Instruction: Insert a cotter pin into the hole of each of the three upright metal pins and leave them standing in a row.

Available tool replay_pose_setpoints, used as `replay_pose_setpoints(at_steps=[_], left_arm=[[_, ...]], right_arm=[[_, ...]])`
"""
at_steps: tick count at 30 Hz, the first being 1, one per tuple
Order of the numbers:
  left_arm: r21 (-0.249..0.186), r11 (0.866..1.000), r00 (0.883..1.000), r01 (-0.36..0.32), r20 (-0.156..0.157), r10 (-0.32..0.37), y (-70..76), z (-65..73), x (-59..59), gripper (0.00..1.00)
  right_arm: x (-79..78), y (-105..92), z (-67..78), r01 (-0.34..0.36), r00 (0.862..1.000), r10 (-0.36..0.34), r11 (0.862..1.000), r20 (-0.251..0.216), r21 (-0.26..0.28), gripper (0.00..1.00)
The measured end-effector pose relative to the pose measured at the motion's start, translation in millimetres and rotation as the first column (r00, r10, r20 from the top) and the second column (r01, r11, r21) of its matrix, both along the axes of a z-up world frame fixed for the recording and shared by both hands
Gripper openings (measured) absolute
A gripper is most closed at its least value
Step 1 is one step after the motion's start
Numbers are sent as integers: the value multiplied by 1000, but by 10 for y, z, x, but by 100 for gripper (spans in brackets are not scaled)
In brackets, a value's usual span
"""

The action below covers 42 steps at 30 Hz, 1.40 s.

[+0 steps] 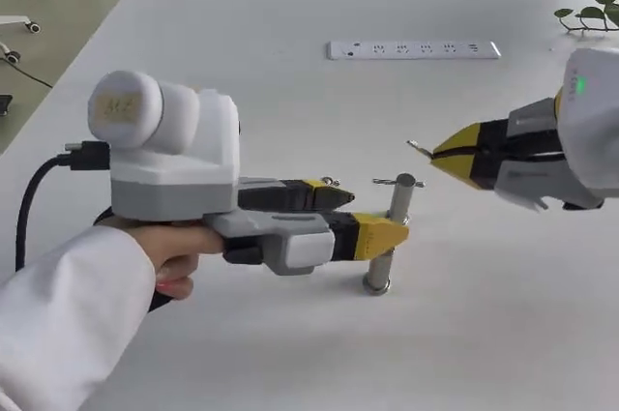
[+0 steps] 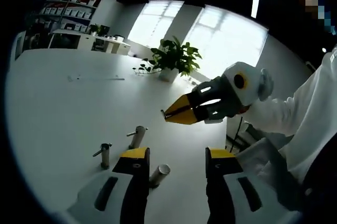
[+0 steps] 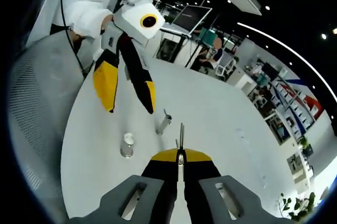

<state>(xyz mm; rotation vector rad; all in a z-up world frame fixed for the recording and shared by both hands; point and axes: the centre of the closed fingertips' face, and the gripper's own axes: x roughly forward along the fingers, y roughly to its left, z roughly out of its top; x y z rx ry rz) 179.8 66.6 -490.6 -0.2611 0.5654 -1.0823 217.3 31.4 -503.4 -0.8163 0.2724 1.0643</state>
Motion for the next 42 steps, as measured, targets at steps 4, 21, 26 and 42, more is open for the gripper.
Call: replay_pose_setpoints(at_steps=[4, 21, 26, 42], left_arm=[[-5, 1000, 999, -11, -41, 11, -58, -13, 58, 32], [-47, 998, 995, -33, -96, 28, -113, 45, 146, 6], [-45, 999, 994, -26, -107, 21, -128, 35, 117, 6], [-70, 997, 993, 20, -114, -28, -176, 74, 48, 1]], right_arm=[[-185, 93, 1, -9, 1000, 9, 1000, 3, 12, 0], [-312, 159, 57, -46, 996, 47, 999, 73, -17, 0], [-329, 167, 69, -55, 994, 57, 998, 89, -24, 0], [-394, 218, 146, -83, 987, 88, 996, 132, -44, 0]])
